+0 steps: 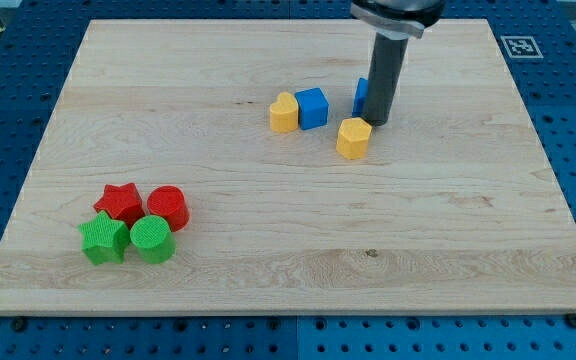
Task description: Place the hexagon below the blue blocks
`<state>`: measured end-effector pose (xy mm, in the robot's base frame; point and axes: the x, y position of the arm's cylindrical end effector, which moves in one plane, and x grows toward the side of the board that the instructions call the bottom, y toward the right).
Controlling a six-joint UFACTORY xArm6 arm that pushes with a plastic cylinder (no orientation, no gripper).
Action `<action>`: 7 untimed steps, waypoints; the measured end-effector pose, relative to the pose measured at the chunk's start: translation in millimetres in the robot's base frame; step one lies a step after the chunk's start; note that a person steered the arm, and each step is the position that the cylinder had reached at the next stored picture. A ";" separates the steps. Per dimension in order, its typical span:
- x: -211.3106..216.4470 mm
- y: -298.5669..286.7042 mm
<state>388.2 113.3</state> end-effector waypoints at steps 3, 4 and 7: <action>70.9 -43.1; 57.1 -109.9; 62.2 31.5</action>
<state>450.4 144.9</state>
